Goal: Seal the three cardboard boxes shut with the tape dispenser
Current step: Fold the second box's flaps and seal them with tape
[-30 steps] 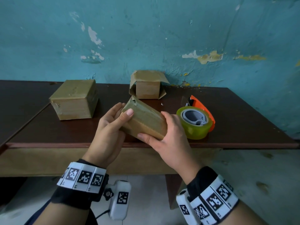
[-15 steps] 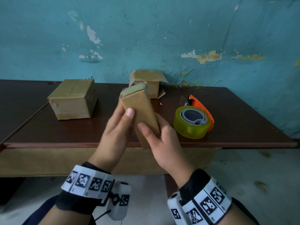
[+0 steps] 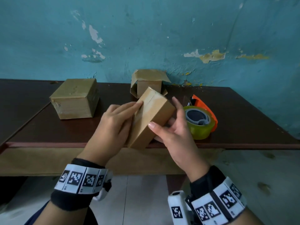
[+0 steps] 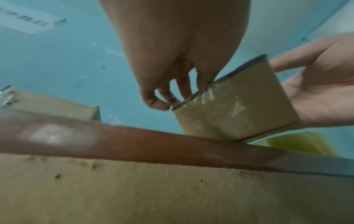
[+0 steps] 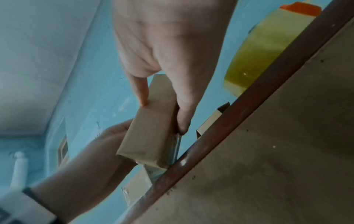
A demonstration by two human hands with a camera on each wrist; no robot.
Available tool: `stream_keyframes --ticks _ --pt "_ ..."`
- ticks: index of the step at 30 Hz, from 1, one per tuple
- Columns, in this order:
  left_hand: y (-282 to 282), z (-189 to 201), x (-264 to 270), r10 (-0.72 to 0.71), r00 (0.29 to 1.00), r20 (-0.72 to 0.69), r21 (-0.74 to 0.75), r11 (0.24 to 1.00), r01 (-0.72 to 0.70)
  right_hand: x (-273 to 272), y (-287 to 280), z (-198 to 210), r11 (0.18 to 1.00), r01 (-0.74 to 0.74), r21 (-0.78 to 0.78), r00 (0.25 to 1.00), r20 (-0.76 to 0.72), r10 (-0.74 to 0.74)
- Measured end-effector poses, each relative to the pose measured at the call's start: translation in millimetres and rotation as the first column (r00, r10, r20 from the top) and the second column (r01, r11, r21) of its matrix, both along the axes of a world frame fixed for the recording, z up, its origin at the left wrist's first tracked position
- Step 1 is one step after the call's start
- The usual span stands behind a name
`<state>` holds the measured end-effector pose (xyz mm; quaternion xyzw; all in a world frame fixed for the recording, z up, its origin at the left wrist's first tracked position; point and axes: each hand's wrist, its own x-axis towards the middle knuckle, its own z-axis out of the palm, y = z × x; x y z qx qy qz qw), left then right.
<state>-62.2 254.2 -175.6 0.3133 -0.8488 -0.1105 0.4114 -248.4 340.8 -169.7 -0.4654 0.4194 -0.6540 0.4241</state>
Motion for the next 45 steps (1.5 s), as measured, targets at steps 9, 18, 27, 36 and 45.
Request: stream_keyframes --ticks 9,18,27,36,45 --pt "5 -1 7 -0.124 0.977 0.176 0.091 0.99 0.109 -10 -7 -9 0.991 0.132 0.018 0.988 -0.079 -0.13" --pt "-3 -18 9 0.032 0.977 -0.213 0.312 0.949 0.037 -8 -12 -14 0.94 0.339 -0.052 0.852 -0.407 -0.329" --pt "3 -14 0 0.108 0.9 -0.423 0.448 0.888 0.104 -8 -18 -18 0.931 0.362 -0.053 0.802 -0.491 -0.34" --pt "6 -17 -4 0.139 0.927 -0.349 0.525 0.848 0.071 -5 -18 -21 0.932 0.362 0.018 0.826 -0.47 -0.312" --pt "8 -12 3 0.106 0.942 -0.318 0.538 0.838 0.087 -9 -13 -16 0.951 0.289 0.108 0.849 -0.488 -0.203"
